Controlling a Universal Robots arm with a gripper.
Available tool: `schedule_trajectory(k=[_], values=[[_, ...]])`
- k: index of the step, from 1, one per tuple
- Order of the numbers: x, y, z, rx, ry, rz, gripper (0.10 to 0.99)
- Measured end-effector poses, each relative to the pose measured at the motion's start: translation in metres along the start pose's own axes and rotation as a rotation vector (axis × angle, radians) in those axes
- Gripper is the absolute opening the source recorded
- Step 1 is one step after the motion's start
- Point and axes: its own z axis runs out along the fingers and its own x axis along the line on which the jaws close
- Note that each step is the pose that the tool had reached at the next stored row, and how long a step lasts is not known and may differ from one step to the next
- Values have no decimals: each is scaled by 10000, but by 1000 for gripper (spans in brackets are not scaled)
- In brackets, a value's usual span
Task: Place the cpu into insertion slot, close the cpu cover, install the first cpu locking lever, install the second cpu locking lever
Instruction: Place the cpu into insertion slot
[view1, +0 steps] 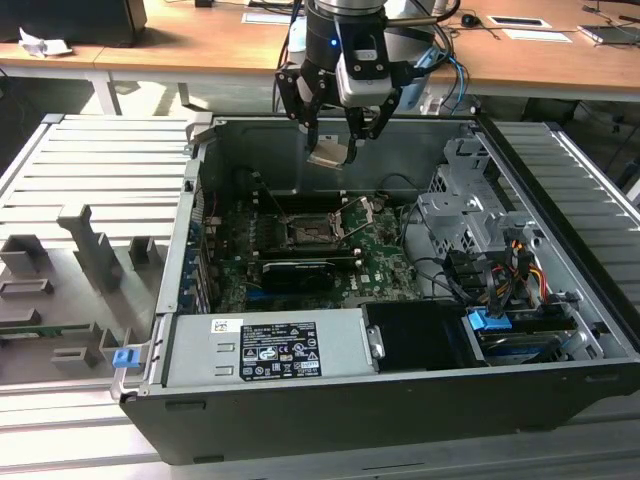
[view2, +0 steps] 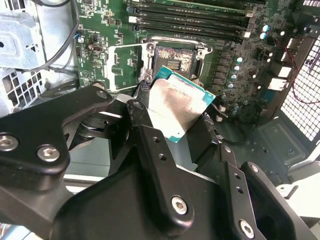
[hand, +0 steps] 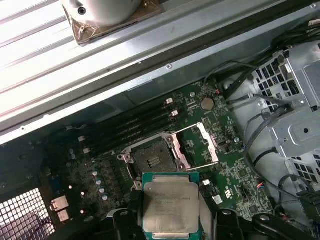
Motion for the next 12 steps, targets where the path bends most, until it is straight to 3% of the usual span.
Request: schedule_trajectory(k=[12], values=[[0,-1,15,2,-24,340,541]])
